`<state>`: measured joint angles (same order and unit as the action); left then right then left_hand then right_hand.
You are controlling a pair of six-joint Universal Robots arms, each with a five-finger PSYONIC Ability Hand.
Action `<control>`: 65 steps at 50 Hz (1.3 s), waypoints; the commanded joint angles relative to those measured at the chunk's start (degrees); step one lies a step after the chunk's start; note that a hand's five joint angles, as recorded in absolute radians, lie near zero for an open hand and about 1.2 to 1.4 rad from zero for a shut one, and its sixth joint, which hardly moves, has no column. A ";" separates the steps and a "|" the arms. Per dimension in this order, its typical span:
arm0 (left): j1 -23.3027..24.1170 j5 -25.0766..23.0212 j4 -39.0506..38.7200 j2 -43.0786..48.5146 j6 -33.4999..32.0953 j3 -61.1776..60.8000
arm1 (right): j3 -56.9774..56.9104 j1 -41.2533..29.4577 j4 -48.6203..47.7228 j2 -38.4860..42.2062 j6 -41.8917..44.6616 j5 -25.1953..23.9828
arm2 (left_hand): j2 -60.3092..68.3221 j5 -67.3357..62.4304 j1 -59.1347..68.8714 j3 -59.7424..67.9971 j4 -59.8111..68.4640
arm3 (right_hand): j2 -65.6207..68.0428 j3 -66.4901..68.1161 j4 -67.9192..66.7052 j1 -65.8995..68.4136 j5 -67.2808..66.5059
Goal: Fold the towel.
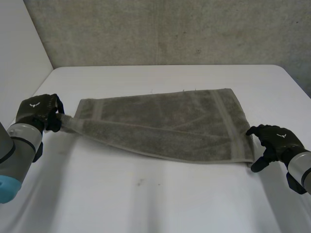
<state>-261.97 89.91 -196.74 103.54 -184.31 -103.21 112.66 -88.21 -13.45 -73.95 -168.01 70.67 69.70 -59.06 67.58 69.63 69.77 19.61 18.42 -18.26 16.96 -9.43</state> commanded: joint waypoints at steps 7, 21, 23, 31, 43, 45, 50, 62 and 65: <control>-0.03 0.09 -0.05 0.00 0.00 -0.41 | -1.57 -0.47 -1.58 3.91 -6.80 -0.10 | 10.30 -10.94 12.42 10.37 10.23 | 3.26 4.45 -4.61 5.91 -3.43; 0.06 0.09 -0.05 0.26 -0.09 -0.41 | -3.59 -0.65 -10.18 8.13 -6.10 4.90 | 10.30 -10.94 12.42 10.37 10.23 | 58.75 59.94 -60.09 61.40 -58.92; -0.03 0.09 0.04 0.26 -0.17 -0.41 | -3.50 -0.47 -11.16 7.68 -6.10 5.97 | 10.30 -10.94 12.42 10.37 10.23 | 60.39 61.58 -61.74 63.04 -60.57; 0.50 0.26 1.44 -0.27 -0.61 -0.50 | -3.33 -0.38 -11.24 0.65 -0.74 6.23 | 10.30 -10.94 12.42 10.37 10.23 | 60.39 61.58 -61.74 63.04 -60.57; 0.41 0.18 19.18 -8.78 -5.27 -2.86 | -3.33 0.23 12.27 -12.95 30.78 5.35 | 10.30 -10.94 12.42 10.37 10.23 | 60.39 61.58 -61.74 63.04 -60.57; 0.24 0.18 20.59 -10.79 -6.14 -4.00 | -3.42 0.49 15.97 -14.71 34.21 5.44 | 10.30 -10.94 12.42 10.37 10.23 | 60.39 61.58 -61.74 63.04 -60.57; -0.12 0.18 24.46 -16.33 -10.88 -8.05 | -3.50 2.59 27.65 -20.07 42.74 5.27 | 10.30 -10.94 12.42 10.37 10.23 | 60.39 61.58 -61.74 63.04 -60.57; -0.47 0.09 25.61 -19.78 -17.05 -11.05 | -6.13 3.40 34.90 -21.94 52.17 2.45 | 10.30 -10.94 12.42 10.37 10.23 | 60.39 61.58 -61.74 63.04 -60.57; -0.56 0.00 23.42 -17.58 -16.96 -9.20 | -8.59 3.13 34.29 -17.13 51.39 2.54 | 10.30 -10.94 12.42 10.37 10.23 | 60.39 61.58 -61.74 63.04 -60.57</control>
<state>-262.19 89.96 -170.33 83.12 -201.09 -114.69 107.89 -84.47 22.07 -97.13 -116.95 73.81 69.70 -59.06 67.58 69.63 69.77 67.56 67.90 -68.38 54.01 -56.24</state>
